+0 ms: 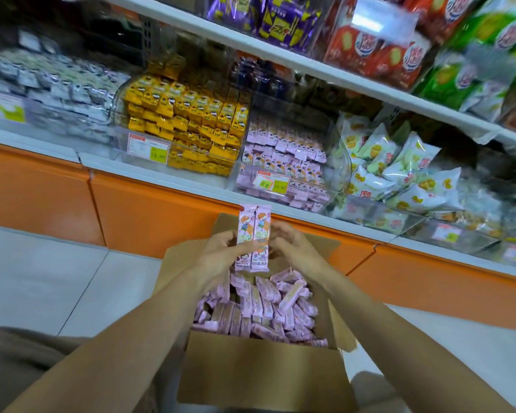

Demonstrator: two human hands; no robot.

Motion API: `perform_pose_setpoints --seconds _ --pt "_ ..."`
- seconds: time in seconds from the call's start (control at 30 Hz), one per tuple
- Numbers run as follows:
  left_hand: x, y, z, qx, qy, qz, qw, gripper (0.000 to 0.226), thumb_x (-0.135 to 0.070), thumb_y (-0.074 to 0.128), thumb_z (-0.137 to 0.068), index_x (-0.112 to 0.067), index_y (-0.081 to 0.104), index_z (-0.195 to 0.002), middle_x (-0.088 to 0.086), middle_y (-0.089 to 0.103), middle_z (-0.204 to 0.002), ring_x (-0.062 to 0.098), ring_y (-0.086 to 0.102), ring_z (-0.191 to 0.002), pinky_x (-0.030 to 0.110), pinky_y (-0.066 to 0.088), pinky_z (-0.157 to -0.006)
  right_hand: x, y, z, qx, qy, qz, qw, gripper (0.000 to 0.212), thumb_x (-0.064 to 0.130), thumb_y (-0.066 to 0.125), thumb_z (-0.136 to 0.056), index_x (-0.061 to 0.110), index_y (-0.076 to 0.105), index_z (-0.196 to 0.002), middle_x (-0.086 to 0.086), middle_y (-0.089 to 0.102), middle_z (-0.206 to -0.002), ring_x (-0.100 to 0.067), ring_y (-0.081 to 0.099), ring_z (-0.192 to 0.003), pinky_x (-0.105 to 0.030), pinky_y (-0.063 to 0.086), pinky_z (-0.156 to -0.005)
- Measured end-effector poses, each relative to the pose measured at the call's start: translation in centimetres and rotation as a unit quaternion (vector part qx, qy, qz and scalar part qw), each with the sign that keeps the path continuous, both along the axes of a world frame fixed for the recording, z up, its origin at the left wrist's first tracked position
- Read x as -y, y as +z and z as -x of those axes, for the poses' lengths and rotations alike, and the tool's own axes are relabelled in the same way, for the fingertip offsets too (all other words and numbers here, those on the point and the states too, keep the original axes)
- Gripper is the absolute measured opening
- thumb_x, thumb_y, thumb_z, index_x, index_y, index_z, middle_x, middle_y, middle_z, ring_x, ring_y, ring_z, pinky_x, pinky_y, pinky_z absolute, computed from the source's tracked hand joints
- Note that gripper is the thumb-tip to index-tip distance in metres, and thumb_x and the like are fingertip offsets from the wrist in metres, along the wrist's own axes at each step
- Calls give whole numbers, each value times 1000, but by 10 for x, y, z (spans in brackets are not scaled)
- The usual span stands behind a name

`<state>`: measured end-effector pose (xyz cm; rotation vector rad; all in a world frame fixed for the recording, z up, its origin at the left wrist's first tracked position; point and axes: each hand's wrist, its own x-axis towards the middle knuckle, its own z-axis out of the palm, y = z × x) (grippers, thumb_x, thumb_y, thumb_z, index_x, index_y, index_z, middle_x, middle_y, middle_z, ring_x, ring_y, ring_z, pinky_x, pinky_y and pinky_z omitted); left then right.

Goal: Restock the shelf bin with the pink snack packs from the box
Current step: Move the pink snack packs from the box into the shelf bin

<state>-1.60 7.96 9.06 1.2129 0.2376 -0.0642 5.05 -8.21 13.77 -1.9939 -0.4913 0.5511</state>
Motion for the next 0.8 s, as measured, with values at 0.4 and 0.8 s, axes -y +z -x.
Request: perform_pose_setpoints --seconds 0.4,0.8 --pt "-24 78 -57 178 106 -221 953 39 -34 75 -81 -19 60 -114 -4 67 -107 11 63 -97 28 49 -85 -43 105 -81 103 -22 -57 993 23 26 66 -90 6 54 -86 -5 50 -72 -14 49 -63 -34 48 -62" --pt "-65 35 -106 205 103 -732 642 91 -30 69 -81 3 19 -150 15 25 -157 28 25 -145 41 14 -117 -106 86 -202 121 -91 24 988 34 27 69 -88 -6 65 -89 -14 54 -79 -19 49 -77 -31 40 -67"
